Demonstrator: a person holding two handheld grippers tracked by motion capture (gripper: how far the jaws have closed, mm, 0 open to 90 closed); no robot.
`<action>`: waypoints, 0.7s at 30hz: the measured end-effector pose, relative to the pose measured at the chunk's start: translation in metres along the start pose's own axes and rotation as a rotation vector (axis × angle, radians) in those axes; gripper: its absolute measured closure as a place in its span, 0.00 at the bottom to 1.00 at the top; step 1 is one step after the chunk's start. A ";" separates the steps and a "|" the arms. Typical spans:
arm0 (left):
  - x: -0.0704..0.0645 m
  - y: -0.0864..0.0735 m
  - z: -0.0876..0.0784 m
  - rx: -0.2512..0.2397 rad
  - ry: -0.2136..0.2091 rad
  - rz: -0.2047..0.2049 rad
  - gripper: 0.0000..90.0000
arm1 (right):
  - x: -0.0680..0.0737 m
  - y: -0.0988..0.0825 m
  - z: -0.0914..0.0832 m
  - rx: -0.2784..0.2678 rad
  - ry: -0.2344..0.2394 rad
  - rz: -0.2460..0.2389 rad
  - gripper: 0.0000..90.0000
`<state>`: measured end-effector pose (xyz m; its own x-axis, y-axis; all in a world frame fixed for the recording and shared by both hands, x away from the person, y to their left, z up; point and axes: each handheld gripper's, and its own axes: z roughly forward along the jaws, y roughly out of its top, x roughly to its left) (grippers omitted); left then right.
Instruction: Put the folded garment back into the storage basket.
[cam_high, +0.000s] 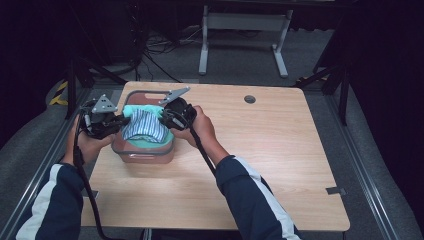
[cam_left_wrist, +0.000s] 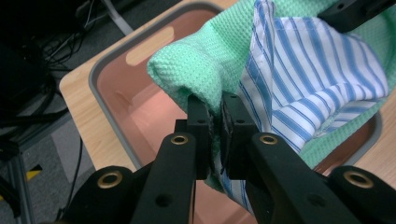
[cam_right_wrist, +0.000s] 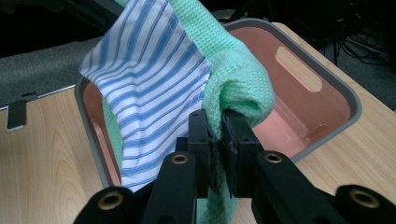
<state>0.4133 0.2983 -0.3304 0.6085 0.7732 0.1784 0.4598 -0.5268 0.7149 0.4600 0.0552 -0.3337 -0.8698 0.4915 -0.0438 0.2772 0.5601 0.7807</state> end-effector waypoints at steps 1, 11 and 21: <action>0.001 -0.002 0.001 0.004 0.002 0.001 0.93 | 0.001 0.000 0.002 0.000 0.003 0.001 0.92; 0.008 -0.018 0.015 0.019 0.001 -0.023 0.93 | 0.004 -0.005 0.028 0.031 0.025 0.002 0.91; 0.007 -0.025 0.030 0.062 0.000 -0.019 0.93 | 0.001 -0.016 0.046 0.070 0.025 0.020 0.91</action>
<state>0.4249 0.3063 -0.3676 0.5990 0.7835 0.1655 0.5105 -0.5328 0.6749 0.4734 0.0770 -0.3749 -0.8735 0.4867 -0.0118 0.3221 0.5958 0.7357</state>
